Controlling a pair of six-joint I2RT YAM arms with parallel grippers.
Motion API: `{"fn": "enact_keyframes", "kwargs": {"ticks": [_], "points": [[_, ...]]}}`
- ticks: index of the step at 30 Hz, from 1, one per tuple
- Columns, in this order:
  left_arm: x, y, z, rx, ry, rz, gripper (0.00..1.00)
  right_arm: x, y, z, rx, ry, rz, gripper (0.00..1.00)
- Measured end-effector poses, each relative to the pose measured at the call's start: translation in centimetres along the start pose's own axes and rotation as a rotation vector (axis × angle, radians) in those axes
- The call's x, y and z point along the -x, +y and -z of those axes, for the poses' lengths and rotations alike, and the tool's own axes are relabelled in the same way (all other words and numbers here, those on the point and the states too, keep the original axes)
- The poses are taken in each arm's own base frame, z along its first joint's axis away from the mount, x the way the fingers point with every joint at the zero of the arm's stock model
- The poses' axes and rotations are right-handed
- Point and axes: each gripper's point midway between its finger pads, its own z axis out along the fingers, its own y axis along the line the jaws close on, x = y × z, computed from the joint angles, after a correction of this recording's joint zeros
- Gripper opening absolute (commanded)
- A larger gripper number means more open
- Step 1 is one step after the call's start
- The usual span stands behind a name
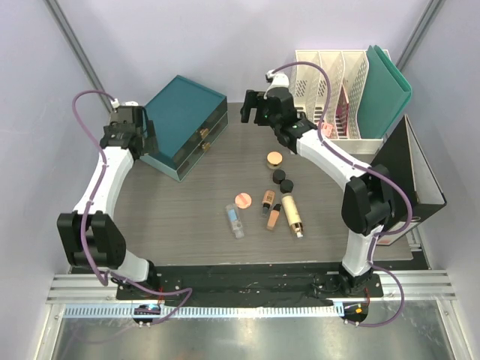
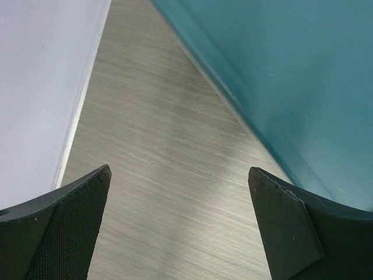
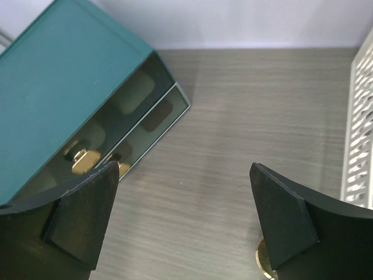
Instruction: Organize the makeup
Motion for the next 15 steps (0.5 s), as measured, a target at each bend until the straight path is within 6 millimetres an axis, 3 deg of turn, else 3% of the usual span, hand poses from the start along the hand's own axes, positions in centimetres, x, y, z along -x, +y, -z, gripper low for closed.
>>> {"fn": "enact_keyframes", "kwargs": {"ticks": [6, 8, 11, 12, 13, 14, 15], "points": [[2.6, -0.6, 2.6, -0.099, -0.133, 0.033, 1.0, -2.5, 1.1, -0.6, 0.037, 0.071, -0.062, 1.0], [3.4, -1.1, 2.9, -0.132, -0.153, 0.034, 0.94, -3.1, 1.5, -0.9, 0.05, 0.089, -0.092, 1.0], [3.4, -2.7, 2.7, -0.212, -0.146, 0.016, 0.52, -4.4, 2.5, -1.8, 0.087, 0.129, -0.154, 1.0], [3.2, -3.3, 2.7, -0.245, -0.139, 0.008, 0.2, -4.9, 2.8, -2.1, 0.1, 0.147, -0.172, 1.0], [3.1, -4.0, 2.7, -0.285, -0.132, -0.004, 0.07, -5.6, 3.0, -2.4, 0.113, 0.167, -0.192, 0.99], [3.0, -4.6, 2.8, -0.318, -0.129, -0.01, 0.0, -6.2, 3.3, -2.7, 0.122, 0.185, -0.211, 0.97], [3.0, -5.2, 2.9, -0.356, -0.132, -0.028, 0.0, -7.0, 3.6, -3.1, 0.134, 0.208, -0.237, 0.97]]}}
